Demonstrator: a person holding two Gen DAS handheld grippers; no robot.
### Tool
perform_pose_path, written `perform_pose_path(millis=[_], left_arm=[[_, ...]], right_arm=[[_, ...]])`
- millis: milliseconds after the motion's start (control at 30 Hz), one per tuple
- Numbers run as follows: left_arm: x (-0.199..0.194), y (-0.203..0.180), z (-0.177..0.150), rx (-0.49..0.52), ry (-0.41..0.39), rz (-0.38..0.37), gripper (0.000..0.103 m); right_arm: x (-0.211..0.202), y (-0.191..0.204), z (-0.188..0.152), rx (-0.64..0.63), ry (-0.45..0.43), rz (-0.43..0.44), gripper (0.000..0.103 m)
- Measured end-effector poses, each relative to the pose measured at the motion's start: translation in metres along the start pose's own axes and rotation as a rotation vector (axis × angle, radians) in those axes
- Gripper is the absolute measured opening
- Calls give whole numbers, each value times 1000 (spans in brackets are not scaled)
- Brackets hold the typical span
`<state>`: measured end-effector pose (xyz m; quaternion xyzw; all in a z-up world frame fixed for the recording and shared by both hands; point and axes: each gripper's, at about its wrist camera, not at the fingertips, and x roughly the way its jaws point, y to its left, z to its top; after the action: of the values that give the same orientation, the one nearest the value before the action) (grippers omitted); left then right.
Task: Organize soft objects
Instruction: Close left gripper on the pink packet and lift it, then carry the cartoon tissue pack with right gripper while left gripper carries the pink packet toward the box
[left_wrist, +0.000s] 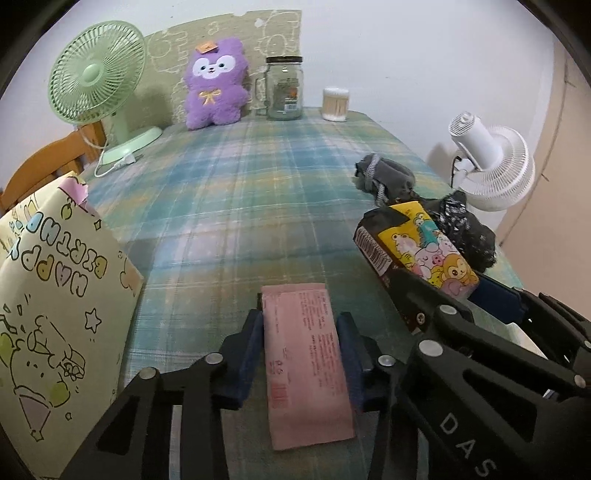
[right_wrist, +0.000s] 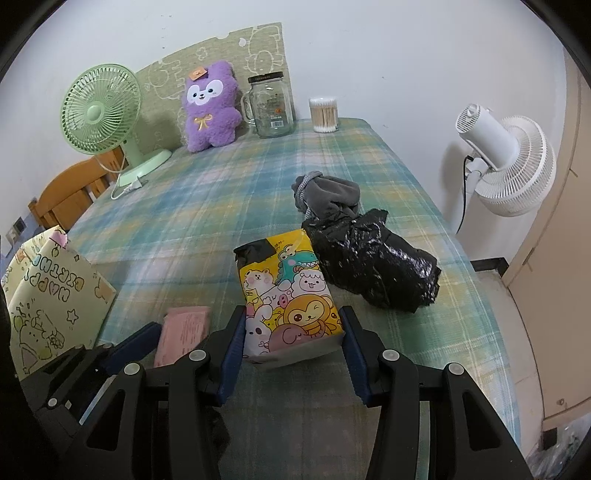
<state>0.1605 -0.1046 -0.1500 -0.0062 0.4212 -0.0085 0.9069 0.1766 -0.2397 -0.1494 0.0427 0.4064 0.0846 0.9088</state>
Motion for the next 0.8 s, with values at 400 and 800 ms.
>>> perform_pose_path(millis=[400, 800], left_arm=[[-16, -3, -11, 39, -9, -34, 40], [-44, -7, -15, 58, -55, -68, 40]], right_arm=[[-19, 2, -14, 27, -11, -13, 53], [-52, 3, -20, 72, -51, -34, 53]])
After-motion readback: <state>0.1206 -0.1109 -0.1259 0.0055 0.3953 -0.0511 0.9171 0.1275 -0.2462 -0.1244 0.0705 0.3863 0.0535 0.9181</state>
